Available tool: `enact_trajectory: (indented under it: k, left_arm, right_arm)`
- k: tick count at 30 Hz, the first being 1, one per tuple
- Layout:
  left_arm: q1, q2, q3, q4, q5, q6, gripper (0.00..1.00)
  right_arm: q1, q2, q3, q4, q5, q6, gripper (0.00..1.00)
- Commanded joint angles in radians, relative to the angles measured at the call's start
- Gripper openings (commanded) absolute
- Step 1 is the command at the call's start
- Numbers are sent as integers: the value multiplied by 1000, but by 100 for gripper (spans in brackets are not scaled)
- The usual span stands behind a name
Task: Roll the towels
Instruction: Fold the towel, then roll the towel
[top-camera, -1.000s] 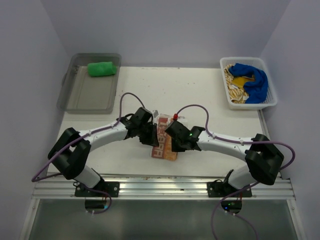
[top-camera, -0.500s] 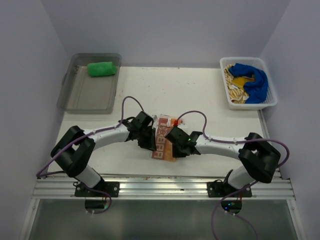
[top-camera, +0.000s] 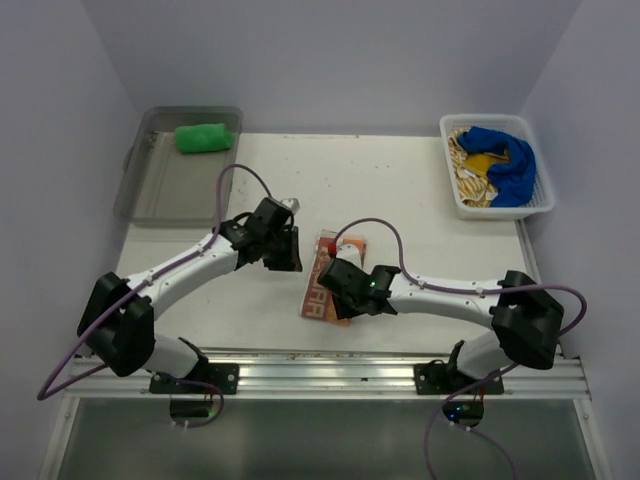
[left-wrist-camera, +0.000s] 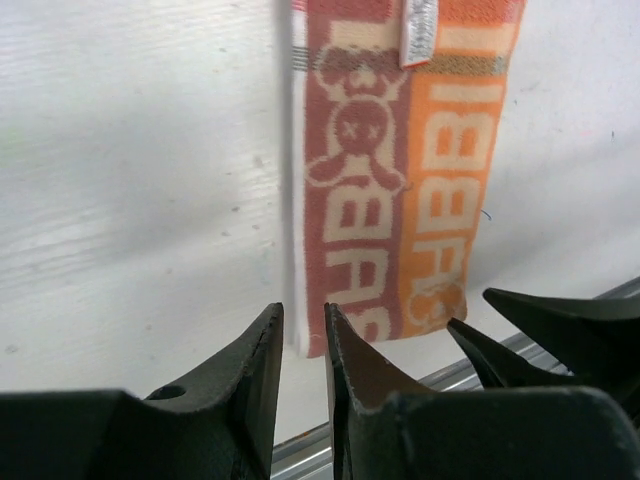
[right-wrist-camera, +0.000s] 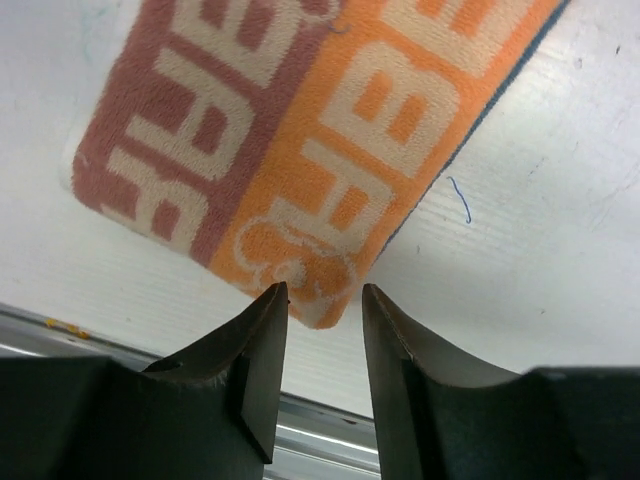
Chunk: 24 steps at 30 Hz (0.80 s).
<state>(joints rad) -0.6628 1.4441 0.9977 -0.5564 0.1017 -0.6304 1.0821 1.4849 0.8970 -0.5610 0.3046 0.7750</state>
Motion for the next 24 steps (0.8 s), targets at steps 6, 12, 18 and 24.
enact_trajectory:
  k: [6, 12, 18, 24]
  left_arm:
    - [146, -103, -17, -85, -20, 44, 29]
    - [150, -94, -77, -39, 38, 26, 29]
    - [152, -87, -90, -24, 58, 21, 29]
    - [154, -99, -107, -23, 61, 21, 32]
  right_arm:
    - [81, -35, 59, -7, 74, -241, 50]
    - [124, 0, 66, 47, 50, -318, 50]
    - [144, 90, 72, 90, 48, -338, 48]
    - [145, 194, 48, 147, 90, -326, 38]
